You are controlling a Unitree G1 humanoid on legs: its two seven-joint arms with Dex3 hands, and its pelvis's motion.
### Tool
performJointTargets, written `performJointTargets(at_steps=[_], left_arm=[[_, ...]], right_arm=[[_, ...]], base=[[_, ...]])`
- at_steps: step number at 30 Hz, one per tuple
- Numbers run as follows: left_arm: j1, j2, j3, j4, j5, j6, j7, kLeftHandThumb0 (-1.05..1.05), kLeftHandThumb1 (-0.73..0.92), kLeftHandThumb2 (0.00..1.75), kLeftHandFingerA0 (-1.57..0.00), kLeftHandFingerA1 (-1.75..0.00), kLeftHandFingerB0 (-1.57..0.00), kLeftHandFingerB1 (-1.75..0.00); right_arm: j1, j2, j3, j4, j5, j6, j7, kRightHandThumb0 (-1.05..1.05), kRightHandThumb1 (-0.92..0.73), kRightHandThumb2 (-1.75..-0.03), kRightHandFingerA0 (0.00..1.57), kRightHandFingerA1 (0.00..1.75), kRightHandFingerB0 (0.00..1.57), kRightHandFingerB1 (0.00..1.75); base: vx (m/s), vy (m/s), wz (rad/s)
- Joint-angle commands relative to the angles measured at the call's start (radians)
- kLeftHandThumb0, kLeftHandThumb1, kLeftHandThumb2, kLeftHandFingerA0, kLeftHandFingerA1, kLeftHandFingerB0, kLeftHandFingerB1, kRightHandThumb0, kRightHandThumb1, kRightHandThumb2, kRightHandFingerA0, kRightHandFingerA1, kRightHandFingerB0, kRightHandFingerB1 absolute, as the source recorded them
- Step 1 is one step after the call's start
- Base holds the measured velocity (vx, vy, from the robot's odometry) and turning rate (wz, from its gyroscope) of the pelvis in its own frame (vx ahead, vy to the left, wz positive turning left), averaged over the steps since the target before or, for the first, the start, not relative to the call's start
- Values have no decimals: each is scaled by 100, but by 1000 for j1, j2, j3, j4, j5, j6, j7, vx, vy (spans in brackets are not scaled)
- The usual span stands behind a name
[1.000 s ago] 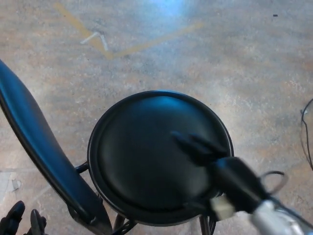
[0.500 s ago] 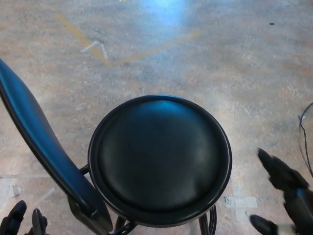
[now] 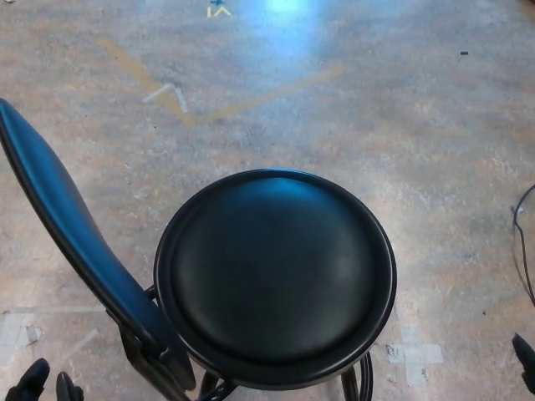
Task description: Use the right hand to rotate the back of the chair to its left.
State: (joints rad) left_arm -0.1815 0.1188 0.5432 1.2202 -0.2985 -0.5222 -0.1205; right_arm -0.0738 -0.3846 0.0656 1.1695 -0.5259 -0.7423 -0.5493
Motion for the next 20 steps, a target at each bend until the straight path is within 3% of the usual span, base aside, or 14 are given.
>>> performJointTargets(at_steps=[1,8,9,10,11,12,13,14,15,16,17,18,20], left_arm=[[13,-7,5,8,-18,-17,-7,-71,57,92,-35,-56,-24,-45],[14,-7,5,8,-18,-18,-7,-71,57,92,-35,-56,-24,-45],[17,-8,1,7,-13,-23,-6,-71,57,92,-35,-56,-23,-45],[18,-11,-3,6,-10,-24,-4,-72,58,92,-33,-55,-26,-46],[16,-15,-6,5,-9,-23,0,-72,58,92,-33,-55,-26,-46],[15,-17,-2,3,-15,-23,-2,-64,67,62,-37,-46,-36,-35],[14,-17,-1,5,-17,-22,-2,-65,65,61,-38,-46,-37,-35],[13,-15,-1,7,-16,-20,-1,-65,65,61,-38,-46,-37,-35],[14,-15,-1,6,-17,-19,-3,-64,68,62,-37,-46,-36,-35],[15,-14,-1,5,-17,-20,-5,-70,57,92,-36,-57,-24,-46],[16,-14,-1,5,-16,-20,-6,-70,57,92,-36,-57,-24,-46],[17,-14,0,4,-17,-20,-6,-69,56,92,-37,-57,-24,-46],[18,-14,-1,4,-17,-21,-10,-70,57,92,-36,-57,-24,-46]], right_arm=[[-23,19,-41,60,100,-1,59,-88,-85,-66,15,28,0,19],[-27,18,-39,69,111,-6,66,-88,-85,-66,15,28,0,19],[-32,17,-39,80,112,2,67,-86,-67,-105,9,40,3,18],[-41,20,-45,85,124,16,81,-90,-86,-66,9,28,0,17],[-52,23,-55,88,141,32,100,-90,-86,-66,9,28,0,17],[-54,23,-53,88,141,34,102,-90,-88,-66,8,28,0,16],[-54,21,-53,88,142,32,104,-91,-68,-87,6,22,0,12],[-55,20,-53,88,144,28,106,-91,-68,-87,6,22,0,12],[-55,20,-52,87,147,30,110,-90,-68,-101,7,20,2,13],[-57,19,-51,85,150,32,111,-87,-67,-108,9,28,0,16],[-57,19,-51,84,151,32,110,-87,-67,-108,9,28,0,16],[-57,19,-51,83,153,33,112,-91,-87,-66,10,29,0,14],[-58,19,-51,82,157,30,112,-91,-86,-66,11,30,0,16]], base=[[0,0,0],[0,0,0],[0,0,0],[0,0,0],[0,0,0],[0,0,0],[0,0,0],[0,0,0],[0,0,0],[0,0,0],[0,0,0],[0,0,0],[0,0,0]])
